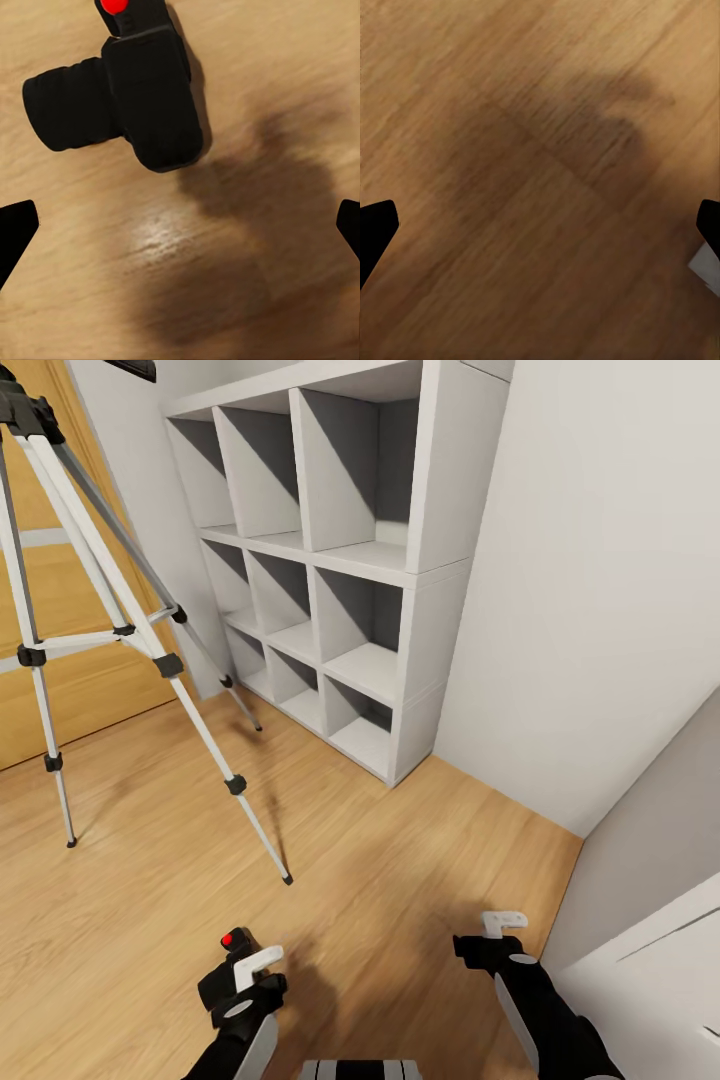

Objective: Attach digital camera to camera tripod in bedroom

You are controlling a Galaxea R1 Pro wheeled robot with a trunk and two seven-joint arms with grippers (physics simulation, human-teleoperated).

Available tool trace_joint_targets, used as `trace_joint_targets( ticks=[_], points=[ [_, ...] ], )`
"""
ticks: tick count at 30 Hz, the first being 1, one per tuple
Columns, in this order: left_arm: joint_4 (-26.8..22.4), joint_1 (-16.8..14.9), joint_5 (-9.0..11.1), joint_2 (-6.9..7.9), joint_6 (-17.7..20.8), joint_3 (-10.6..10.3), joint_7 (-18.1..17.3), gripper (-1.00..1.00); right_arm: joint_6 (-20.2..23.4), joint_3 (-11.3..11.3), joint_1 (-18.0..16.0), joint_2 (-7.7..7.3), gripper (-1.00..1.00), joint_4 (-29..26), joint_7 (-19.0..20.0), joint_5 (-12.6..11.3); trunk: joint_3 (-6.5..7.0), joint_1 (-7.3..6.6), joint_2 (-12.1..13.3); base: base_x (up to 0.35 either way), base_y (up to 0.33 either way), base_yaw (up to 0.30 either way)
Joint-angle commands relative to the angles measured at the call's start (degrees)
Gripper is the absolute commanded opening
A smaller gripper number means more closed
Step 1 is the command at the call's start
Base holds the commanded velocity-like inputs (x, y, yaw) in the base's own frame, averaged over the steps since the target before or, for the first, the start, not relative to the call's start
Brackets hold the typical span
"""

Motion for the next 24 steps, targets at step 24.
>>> trace_joint_targets(
  ticks=[24],
  points=[
    [5.7, -3.8, -7.8, 1.68, -6.2, -0.2, 0.5, 1.0, 0.3, -0.2, 0.0, 0.0, 1.0, -0.1, 0.2, 0.2, -0.05, -0.01, 0.0, 0.0, 0.0, 0.0]
  ],
)
